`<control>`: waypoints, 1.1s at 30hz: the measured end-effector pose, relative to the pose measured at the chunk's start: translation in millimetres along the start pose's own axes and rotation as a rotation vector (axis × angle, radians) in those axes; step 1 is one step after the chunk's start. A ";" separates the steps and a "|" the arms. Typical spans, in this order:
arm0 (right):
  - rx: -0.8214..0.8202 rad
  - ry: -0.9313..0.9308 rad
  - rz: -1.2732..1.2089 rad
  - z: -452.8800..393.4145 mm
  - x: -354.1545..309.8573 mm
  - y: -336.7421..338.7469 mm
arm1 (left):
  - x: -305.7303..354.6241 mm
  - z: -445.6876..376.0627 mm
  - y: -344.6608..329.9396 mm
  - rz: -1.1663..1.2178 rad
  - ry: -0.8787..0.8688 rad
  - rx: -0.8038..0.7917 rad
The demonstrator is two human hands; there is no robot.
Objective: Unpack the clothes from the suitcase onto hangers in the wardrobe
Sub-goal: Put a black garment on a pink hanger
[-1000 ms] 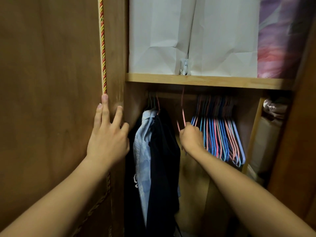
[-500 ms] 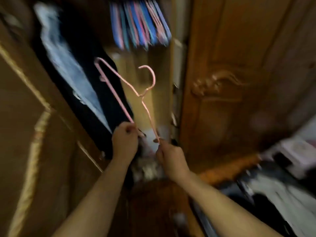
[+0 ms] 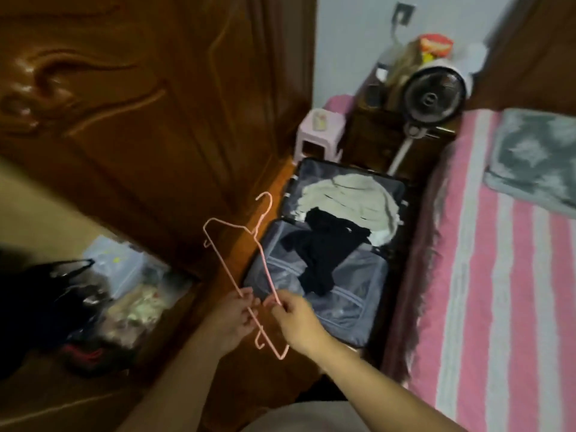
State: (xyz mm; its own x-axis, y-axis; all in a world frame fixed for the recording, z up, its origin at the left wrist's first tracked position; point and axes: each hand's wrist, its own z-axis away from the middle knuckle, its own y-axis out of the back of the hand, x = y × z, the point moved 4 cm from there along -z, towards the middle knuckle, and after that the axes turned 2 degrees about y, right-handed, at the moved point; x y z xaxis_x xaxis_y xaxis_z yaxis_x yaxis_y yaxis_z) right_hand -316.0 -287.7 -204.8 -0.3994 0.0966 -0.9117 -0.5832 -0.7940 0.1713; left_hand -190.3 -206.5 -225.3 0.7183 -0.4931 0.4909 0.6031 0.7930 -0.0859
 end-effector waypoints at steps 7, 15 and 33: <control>0.311 -0.266 -0.763 -35.0 27.2 142.5 | -22.0 -32.1 -119.6 -0.768 -0.096 -0.213; 0.671 -0.492 -0.806 -77.0 147.4 218.2 | -55.8 -158.0 -140.7 -1.085 -0.044 -0.225; 0.865 -0.597 -0.165 -260.0 444.5 119.3 | -8.2 -656.7 -161.2 -2.191 -0.916 -0.215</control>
State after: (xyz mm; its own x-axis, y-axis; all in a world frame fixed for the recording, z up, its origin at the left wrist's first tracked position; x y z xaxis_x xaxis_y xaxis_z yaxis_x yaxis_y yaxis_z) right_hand -379.2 -495.5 -686.7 -0.4146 0.6294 -0.6572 -0.8727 -0.0703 0.4832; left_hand -65.6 -565.3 -784.9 -0.9977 0.0440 0.0517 0.0213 -0.5191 0.8545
